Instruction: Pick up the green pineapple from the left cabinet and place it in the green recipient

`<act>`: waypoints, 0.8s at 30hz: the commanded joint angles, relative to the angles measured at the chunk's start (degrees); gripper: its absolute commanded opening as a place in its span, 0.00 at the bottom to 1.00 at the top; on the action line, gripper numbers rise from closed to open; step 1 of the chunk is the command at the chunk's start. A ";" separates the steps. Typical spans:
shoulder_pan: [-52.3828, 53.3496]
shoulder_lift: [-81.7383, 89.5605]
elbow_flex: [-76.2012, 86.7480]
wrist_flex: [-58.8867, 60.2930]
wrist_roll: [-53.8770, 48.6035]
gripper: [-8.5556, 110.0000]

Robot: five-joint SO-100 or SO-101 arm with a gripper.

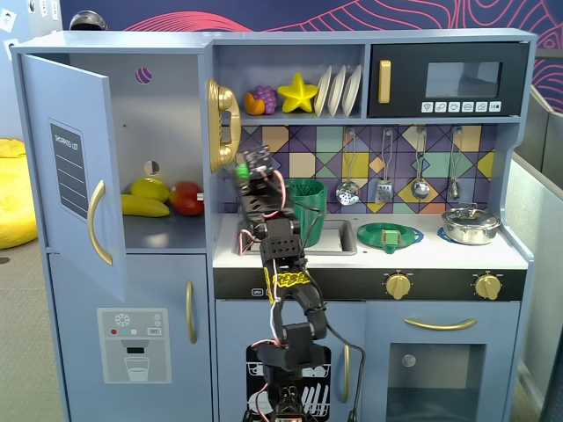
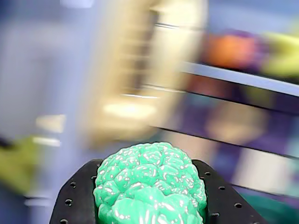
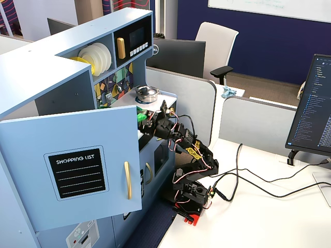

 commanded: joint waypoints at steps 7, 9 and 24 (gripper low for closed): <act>15.12 -7.73 -7.21 -3.43 3.96 0.07; 16.17 -11.25 -8.61 -5.45 4.57 0.07; 18.81 -41.13 -26.72 -17.40 4.75 0.07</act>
